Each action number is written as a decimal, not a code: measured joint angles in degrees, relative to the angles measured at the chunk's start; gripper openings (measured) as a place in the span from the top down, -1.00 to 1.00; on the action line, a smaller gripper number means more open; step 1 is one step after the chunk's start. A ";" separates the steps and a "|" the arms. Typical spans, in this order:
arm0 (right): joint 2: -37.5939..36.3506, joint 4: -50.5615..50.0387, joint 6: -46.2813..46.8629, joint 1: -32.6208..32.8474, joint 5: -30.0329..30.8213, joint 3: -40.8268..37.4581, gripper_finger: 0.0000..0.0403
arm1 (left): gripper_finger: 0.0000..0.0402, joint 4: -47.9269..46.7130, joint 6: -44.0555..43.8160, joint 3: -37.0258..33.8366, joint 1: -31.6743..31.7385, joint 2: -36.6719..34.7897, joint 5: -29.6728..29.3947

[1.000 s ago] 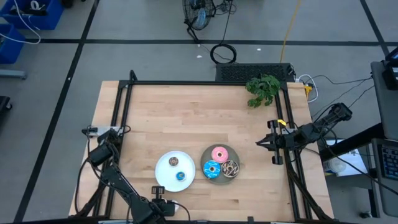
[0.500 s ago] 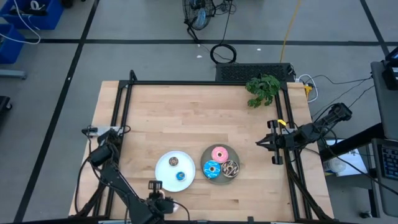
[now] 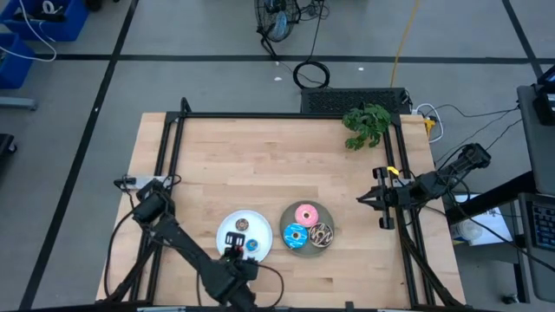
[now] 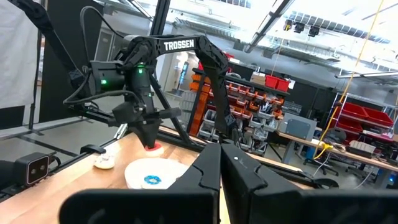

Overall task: Pick & Place donuts
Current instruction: Put the small orange donut on the white plate

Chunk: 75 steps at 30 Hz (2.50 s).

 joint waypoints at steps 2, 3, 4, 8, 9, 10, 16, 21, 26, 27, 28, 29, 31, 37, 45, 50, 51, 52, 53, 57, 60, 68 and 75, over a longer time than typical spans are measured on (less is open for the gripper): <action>0.00 0.01 -0.10 0.01 0.00 0.00 1.00 | 0.87 0.36 0.27 0.00 0.81 0.00 0.21; 0.00 -0.01 -0.21 0.01 0.00 0.00 1.00 | 0.87 0.44 0.21 0.00 1.08 0.00 0.56; 0.00 -0.01 -0.23 0.00 0.00 0.00 1.00 | 0.87 0.33 0.19 0.00 1.23 0.00 1.04; 0.00 -0.01 -0.24 0.01 0.00 0.00 1.00 | 0.87 0.27 -1.03 -0.90 0.65 -0.06 1.30; 0.00 -0.01 -0.24 0.01 0.00 0.00 1.00 | 0.87 0.13 -1.77 -1.59 0.30 -0.09 1.67; 0.00 -0.03 -0.24 0.00 -0.01 0.00 1.00 | 0.87 -0.22 -2.72 -2.41 -0.14 -0.09 1.85; 0.01 0.10 -0.24 0.01 -0.02 0.00 1.00 | 0.87 -1.95 -5.29 -4.82 -2.70 -2.20 1.87; 0.07 0.45 -0.24 -0.01 -0.02 0.00 1.00 | 0.94 -4.62 -9.43 -7.10 -2.84 -9.82 -0.21; 0.07 0.43 -0.43 -0.01 -0.02 0.00 1.00 | 0.91 3.93 -10.96 -15.27 -4.35 -21.99 -4.62; 0.05 0.43 -0.45 0.01 -0.02 0.00 1.00 | 0.89 6.20 -10.97 -17.72 -4.46 -24.35 -4.88; 0.07 0.43 -0.50 0.01 -0.02 0.00 1.00 | 0.87 8.13 -11.05 -20.21 -4.32 -26.58 -4.86; 0.07 0.41 -0.62 -0.01 -0.02 0.00 1.00 | 0.86 9.72 -11.32 -22.88 -3.91 -28.67 -4.61; 0.05 0.41 -0.68 -0.01 -0.02 0.00 1.00 | 0.87 12.69 -12.59 -28.33 -3.00 -32.13 -4.24; 0.07 0.40 -0.72 0.01 -0.02 0.00 1.00 | 0.96 30.41 -7.38 -40.03 -1.40 -35.42 -2.46; 0.07 0.43 -0.69 0.01 0.00 0.00 1.00 | 0.91 34.45 -4.55 -40.94 0.85 -30.00 -1.43; 0.07 0.43 0.07 0.01 0.00 0.00 1.00 | 0.97 36.04 -1.17 -40.72 2.03 -25.16 0.46; 0.07 0.43 0.09 0.00 0.00 0.00 1.00 | 0.96 36.47 -0.41 -40.45 2.19 -24.47 0.81; 0.07 0.41 0.08 0.00 0.00 0.00 1.00 | 0.95 36.82 0.07 -40.29 2.28 -23.90 1.41; 0.11 0.43 0.06 0.01 0.00 0.00 1.00 | 0.92 37.06 0.58 -40.06 2.47 -23.50 1.94; 0.13 0.42 -0.16 -0.01 0.00 0.00 1.00 | 0.87 37.10 1.11 -40.00 3.38 -22.29 4.07; 0.22 0.40 -0.27 0.01 0.02 0.00 1.00 | 0.86 37.08 1.63 -40.00 4.34 -21.30 5.61; 0.22 0.40 -0.44 0.01 0.02 0.00 1.00 | 0.68 37.56 1.38 -39.93 5.92 -19.96 8.92; 0.22 0.40 -0.44 0.01 0.02 0.00 1.00 | 0.21 37.52 -0.38 -39.89 6.62 -20.35 12.69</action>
